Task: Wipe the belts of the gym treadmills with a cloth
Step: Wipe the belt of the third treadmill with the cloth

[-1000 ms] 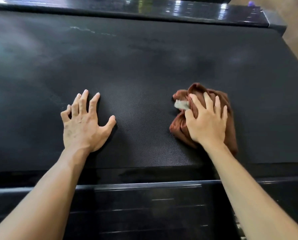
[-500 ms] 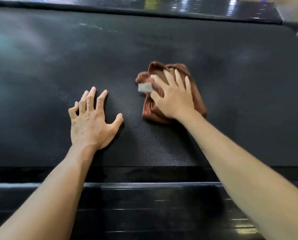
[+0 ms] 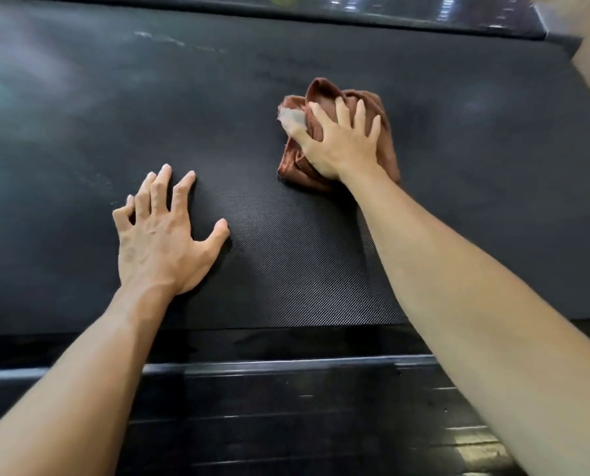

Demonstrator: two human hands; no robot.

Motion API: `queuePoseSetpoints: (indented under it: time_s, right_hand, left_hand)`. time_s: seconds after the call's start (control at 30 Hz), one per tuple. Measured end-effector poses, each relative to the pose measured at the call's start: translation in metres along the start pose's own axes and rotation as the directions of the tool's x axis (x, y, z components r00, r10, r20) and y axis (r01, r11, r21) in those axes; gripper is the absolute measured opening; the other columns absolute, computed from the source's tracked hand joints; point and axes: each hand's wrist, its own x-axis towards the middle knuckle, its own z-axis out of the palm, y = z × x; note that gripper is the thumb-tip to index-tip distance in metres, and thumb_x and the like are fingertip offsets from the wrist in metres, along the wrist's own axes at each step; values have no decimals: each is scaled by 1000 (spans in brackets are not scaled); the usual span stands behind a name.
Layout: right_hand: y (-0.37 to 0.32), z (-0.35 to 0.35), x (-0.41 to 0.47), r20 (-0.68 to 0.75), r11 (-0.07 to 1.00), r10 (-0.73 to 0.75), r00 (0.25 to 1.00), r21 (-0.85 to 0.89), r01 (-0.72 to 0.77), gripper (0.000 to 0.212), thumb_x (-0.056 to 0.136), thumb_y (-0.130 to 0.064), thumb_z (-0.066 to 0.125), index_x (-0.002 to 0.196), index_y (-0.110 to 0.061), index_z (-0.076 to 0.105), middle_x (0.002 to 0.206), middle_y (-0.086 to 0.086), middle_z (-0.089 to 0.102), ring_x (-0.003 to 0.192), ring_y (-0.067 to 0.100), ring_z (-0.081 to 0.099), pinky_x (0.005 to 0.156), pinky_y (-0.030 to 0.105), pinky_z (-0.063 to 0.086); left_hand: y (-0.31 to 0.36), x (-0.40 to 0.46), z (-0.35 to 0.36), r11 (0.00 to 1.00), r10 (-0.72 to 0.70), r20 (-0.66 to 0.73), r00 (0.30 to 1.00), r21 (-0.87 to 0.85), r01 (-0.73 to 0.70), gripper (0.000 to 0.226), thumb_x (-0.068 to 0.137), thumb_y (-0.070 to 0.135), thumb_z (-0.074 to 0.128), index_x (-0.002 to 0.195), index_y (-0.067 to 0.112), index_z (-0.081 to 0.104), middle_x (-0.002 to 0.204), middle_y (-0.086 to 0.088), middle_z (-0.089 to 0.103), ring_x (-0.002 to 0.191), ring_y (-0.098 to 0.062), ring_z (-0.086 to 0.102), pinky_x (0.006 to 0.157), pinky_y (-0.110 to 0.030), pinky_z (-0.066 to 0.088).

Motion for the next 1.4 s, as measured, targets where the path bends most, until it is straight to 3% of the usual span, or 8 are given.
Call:
queuePoseSetpoints:
  time_s: [0.23, 0.37, 0.63, 0.8, 0.97, 1.17, 1.3, 1.4]
  right_hand:
    - [28, 25, -104, -75, 917, -399, 914, -50, 396, 82, 86, -79, 36, 161, -51, 18, 174, -7, 11, 160, 37, -1, 125, 63, -4]
    - [54, 19, -95, -95, 965, -262, 960, -19, 262, 73, 86, -66, 40, 156, -49, 37, 172, -6, 21, 160, 30, 5, 127, 59, -1]
    - [-15, -5, 45, -144, 979, 200, 969, -18, -205, 62, 101, -64, 32, 160, -45, 29, 173, 11, 4, 159, 34, -3, 123, 66, -3]
    - [-90, 4, 63, -129, 988, -117, 985, -118, 102, 57, 101, -56, 39, 155, -37, 40, 164, 4, 31, 151, 31, 24, 121, 61, 13]
    - [-79, 25, -3, -59, 917, -398, 916, -53, 395, 70, 97, -57, 43, 162, -32, 33, 171, -3, 23, 159, 20, 12, 128, 53, 0]
    - [-4, 12, -10, -85, 976, -219, 972, -31, 217, 62, 101, -52, 37, 162, -39, 30, 173, -6, 18, 160, 18, 8, 129, 51, -2]
    - [-37, -2, 51, -99, 1000, -19, 995, 3, 20, 62, 104, -53, 27, 163, -35, 28, 173, -6, 16, 160, 20, 4, 126, 58, -5]
    - [-82, -2, 75, -28, 995, -104, 994, -1, 104, 60, 105, -47, 26, 163, -32, 29, 173, -6, 16, 160, 22, 4, 124, 63, -5]
  left_hand:
    - [0, 0, 0, 1000, 7, 1, 1000, -3, -7, 91, 81, 78, 23, 158, 28, 26, 168, -2, 15, 156, -20, 8, 120, -50, 16]
    - [1, -1, 0, 1000, 1, 1, 1000, -14, -1, 91, 81, 77, 22, 158, 28, 26, 169, -2, 14, 156, -19, 6, 121, -49, 15]
    - [0, -1, 0, 1000, 4, -5, 1000, -12, -4, 91, 81, 78, 21, 158, 29, 26, 169, 0, 14, 157, -19, 7, 122, -48, 14]
    - [0, 0, -1, 1000, 4, 2, 1000, -4, -4, 91, 81, 78, 22, 158, 29, 26, 169, -1, 15, 156, -19, 7, 122, -49, 15]
    - [1, 0, -2, 1000, 1, -2, 1000, -5, -1, 92, 80, 78, 21, 158, 29, 27, 168, -1, 16, 156, -19, 8, 120, -49, 16]
    - [1, 0, -1, 1000, 3, -1, 1000, -14, -3, 92, 80, 78, 21, 157, 28, 28, 168, -1, 16, 156, -19, 9, 121, -49, 16]
    - [1, 0, -2, 1000, -2, -6, 1000, -14, 2, 93, 80, 78, 19, 158, 29, 27, 169, -1, 15, 157, -19, 8, 121, -48, 15]
    - [1, 0, -1, 1000, 3, -3, 1000, -17, -3, 92, 80, 78, 21, 157, 29, 28, 169, -1, 16, 157, -19, 9, 121, -48, 15]
